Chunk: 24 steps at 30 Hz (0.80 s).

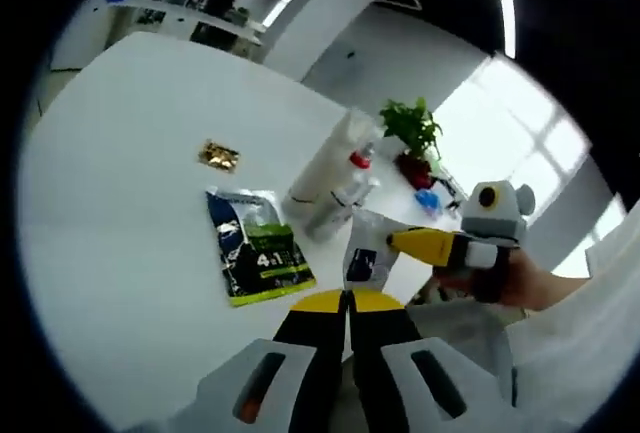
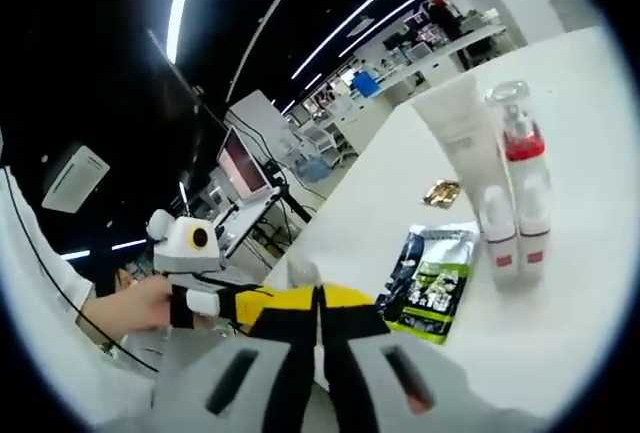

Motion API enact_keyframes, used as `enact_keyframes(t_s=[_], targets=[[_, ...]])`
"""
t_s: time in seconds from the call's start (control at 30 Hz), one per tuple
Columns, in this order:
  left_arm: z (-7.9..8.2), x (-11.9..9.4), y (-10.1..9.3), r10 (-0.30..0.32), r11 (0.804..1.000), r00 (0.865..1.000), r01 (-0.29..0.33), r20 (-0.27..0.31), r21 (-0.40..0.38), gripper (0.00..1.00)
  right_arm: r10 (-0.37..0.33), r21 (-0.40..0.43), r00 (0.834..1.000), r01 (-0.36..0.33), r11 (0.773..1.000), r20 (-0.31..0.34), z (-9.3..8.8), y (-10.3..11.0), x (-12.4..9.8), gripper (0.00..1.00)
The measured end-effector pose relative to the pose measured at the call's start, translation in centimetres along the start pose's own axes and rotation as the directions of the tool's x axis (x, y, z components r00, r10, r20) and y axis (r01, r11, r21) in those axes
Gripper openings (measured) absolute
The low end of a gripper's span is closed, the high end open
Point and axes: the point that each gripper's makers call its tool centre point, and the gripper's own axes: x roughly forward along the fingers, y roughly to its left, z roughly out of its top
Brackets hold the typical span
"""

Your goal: Arrange the skincare products in the storage area until every visible bottle or jar stands upright without overlapping.

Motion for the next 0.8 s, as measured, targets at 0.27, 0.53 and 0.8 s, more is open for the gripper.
enact_keyframes(t_s=[0.27, 0.53, 0.8], targets=[[-0.3, -0.5, 2.7, 0.067, 0.996, 0.998, -0.067, 0.003, -0.063, 0.0, -0.04, -0.083, 0.997, 0.034, 0.996, -0.072, -1.1, -0.8, 2.8, 0.01], [-0.3, -1.0, 5.7, 0.126, 0.986, 0.992, -0.125, -0.002, -0.111, 0.0, -0.071, -0.179, 0.986, 0.044, 0.983, -0.149, -2.0, -1.4, 6.0, 0.01], [-0.7, -1.1, 8.9, 0.184, 0.969, 0.983, -0.186, -0.027, -0.163, 0.0, -0.097, -0.238, 0.975, 0.048, 0.97, -0.2, -3.3, -2.3, 9.3, 0.01]])
